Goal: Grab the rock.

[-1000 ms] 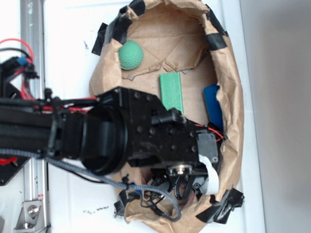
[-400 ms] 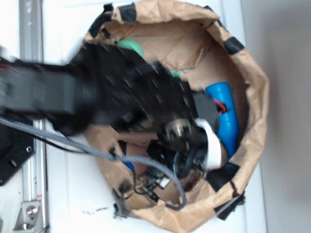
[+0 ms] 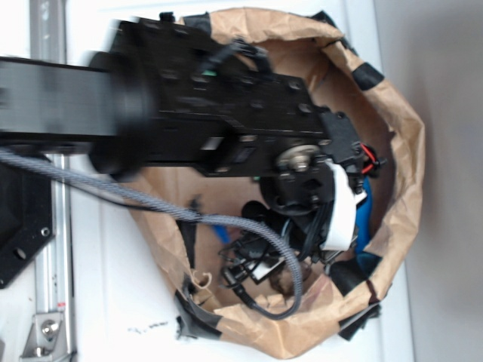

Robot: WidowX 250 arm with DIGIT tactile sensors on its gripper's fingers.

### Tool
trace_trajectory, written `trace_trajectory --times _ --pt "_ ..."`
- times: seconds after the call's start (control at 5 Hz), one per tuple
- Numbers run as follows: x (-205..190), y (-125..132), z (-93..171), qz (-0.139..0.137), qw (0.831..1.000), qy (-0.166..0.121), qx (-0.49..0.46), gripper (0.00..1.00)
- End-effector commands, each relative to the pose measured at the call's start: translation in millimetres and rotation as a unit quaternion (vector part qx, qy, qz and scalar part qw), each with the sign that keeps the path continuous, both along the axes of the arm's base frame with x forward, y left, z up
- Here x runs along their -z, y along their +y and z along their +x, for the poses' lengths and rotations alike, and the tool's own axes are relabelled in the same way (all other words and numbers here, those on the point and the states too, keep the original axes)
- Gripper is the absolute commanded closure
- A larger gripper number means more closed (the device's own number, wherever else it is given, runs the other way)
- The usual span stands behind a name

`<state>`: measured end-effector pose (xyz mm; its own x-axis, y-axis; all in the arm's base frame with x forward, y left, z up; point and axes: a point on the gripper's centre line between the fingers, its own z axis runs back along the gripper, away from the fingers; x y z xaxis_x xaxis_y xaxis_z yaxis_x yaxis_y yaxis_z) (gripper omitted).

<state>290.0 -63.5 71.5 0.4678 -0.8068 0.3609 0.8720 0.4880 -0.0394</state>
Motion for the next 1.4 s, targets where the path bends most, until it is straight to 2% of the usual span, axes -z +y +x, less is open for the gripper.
trace_trajectory --times 0.0,0.2,0.4,0.6,0.8,1.0,1.2 --pt "17.4 -35.3 -12.0 0.028 0.998 -0.012 0.059 0.0" --pt "26.6 -51.4 -15.2 0.029 0.997 -0.015 0.075 0.0" --pt "30.3 -69.6 -23.3 0.043 0.994 -0.021 0.1 0.0" --pt "36.9 -76.8 -28.6 0.059 0.994 -0.007 0.087 0.2" --pt "36.7 -71.9 -28.1 0.065 0.996 -0.003 0.06 1.0" --pt "27.1 -58.4 -23.8 0.077 0.997 -0.008 0.019 1.0" --pt "3.5 -23.0 -13.8 0.083 0.994 -0.008 -0.071 1.0"
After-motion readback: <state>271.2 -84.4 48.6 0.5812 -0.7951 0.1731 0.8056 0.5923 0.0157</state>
